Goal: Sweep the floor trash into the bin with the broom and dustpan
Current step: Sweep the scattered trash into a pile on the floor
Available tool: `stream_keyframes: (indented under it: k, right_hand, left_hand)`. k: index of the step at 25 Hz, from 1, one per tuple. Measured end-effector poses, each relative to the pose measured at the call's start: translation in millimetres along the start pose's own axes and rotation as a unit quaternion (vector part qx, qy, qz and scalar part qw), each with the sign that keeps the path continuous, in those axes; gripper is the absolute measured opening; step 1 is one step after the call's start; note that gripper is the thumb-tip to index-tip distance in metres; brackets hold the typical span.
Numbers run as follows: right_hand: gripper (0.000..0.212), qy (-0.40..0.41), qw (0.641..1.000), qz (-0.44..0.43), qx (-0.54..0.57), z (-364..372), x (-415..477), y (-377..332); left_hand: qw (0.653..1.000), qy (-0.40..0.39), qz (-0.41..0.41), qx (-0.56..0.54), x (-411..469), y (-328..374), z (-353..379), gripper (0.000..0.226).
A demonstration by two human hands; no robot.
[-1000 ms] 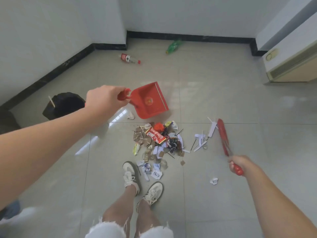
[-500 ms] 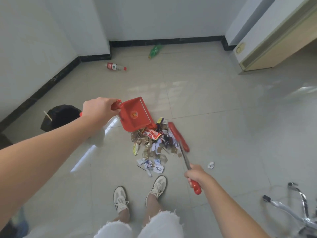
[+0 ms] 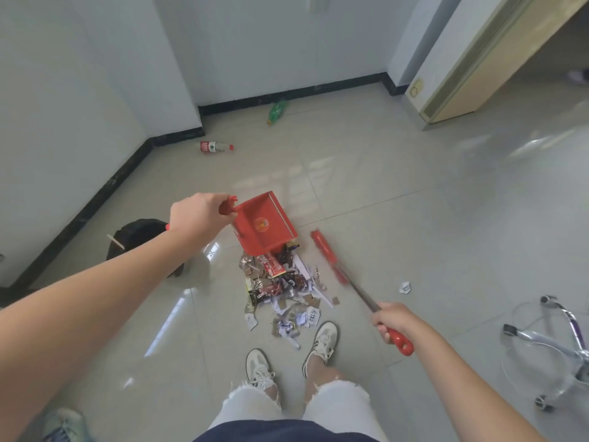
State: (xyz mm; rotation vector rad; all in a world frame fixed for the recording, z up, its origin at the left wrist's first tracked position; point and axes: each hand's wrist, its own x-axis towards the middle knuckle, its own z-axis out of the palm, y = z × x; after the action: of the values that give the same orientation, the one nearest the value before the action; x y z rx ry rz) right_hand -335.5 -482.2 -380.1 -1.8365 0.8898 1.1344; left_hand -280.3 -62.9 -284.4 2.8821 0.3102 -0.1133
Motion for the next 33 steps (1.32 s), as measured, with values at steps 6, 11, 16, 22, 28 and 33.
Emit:
stream_keyframes:
  k: [6, 11, 16, 22, 28, 33]
  right_hand:
    - [0.051, 0.086, 0.995, -0.004, 0.044, -43.9, 4.5, 13.6]
    - [0.051, 0.1, 0.986, 0.018, 0.133, -95.2, 20.4, 5.4]
    - [0.046, 0.117, 0.978, 0.046, 0.166, -158.4, 35.5, 35.2]
    - [0.024, 0.132, 0.974, 0.098, 0.156, -215.1, 55.3, 73.9]
    - [0.024, 0.095, 0.958, 0.134, 0.233, -230.6, 91.3, 93.8]
    - [0.023, 0.076, 0.964, 0.106, 0.232, -189.5, 93.0, 79.1]
  left_hand:
    - [0.999, -0.014, 0.028, -0.01, -7.6, 38.3, 4.8, 0.018]
    - [0.998, -0.006, 0.067, 0.008, 7.5, 93.0, 12.1, 0.015]
    - [0.993, -0.015, 0.114, 0.019, 37.9, 166.8, 33.0, 0.015]
    - [0.98, -0.066, 0.18, 0.046, 57.0, 253.3, 67.8, 0.022]
    - [0.975, -0.069, 0.206, 0.056, 62.5, 281.9, 84.4, 0.02]
    - [0.97, -0.083, 0.218, 0.075, 50.0, 285.9, 78.5, 0.02]
